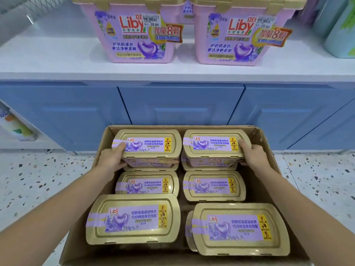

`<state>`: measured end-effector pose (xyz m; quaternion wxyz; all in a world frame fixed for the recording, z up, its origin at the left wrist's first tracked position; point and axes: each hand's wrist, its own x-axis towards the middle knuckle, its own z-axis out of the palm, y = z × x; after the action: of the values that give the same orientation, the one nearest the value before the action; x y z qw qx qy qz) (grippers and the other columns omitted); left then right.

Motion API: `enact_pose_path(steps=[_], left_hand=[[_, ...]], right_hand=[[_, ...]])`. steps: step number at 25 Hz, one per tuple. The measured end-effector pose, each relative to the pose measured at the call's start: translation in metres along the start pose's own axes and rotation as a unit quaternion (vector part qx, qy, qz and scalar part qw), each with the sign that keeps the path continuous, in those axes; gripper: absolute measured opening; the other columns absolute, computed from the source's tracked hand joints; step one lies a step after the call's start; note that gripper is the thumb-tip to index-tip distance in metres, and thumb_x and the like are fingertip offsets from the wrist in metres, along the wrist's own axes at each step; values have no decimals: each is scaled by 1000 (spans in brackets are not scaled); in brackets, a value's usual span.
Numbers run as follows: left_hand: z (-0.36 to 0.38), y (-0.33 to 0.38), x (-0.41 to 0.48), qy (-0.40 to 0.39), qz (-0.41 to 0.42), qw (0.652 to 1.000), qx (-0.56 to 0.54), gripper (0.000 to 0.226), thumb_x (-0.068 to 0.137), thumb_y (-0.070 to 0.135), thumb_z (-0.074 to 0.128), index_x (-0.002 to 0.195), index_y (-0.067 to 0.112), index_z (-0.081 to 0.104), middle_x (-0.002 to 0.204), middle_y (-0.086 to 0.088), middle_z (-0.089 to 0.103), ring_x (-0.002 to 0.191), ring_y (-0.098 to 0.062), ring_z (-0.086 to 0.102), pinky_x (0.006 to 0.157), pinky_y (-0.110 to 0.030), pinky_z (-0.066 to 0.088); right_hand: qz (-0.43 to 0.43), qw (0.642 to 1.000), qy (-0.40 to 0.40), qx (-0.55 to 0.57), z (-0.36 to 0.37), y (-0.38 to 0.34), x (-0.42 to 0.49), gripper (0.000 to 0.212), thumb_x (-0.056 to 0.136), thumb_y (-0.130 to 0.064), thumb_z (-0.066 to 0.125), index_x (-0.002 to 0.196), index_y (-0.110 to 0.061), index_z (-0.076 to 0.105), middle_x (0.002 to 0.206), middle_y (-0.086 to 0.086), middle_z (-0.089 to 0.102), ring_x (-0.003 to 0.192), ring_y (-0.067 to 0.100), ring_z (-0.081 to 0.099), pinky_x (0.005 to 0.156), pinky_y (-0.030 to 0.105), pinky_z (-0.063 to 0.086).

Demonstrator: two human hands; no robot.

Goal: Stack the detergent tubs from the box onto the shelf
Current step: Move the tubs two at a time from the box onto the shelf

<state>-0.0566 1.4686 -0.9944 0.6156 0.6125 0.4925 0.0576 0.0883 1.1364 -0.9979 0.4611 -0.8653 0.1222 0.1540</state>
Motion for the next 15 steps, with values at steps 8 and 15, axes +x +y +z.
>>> enact_pose_path(steps=[8,15], left_hand=[[-16,14,-23,-1,42,999,16,38,90,28,53,113,-2,58,111,-16,63,94,-28,60,56,-29,59],[-65,101,-85,-17,116,992,34,31,86,27,56,88,-3,63,70,-15,71,54,-24,69,42,-22,55]], right_hand=[[-38,999,23,-28,-28,-30,-26,41,90,-40,45,61,-12,52,75,14,61,76,39,64,74,50,55],[-126,989,40,-61,-103,-120,-58,54,74,-52,50,71,0,63,81,22,68,80,39,66,82,50,53]])
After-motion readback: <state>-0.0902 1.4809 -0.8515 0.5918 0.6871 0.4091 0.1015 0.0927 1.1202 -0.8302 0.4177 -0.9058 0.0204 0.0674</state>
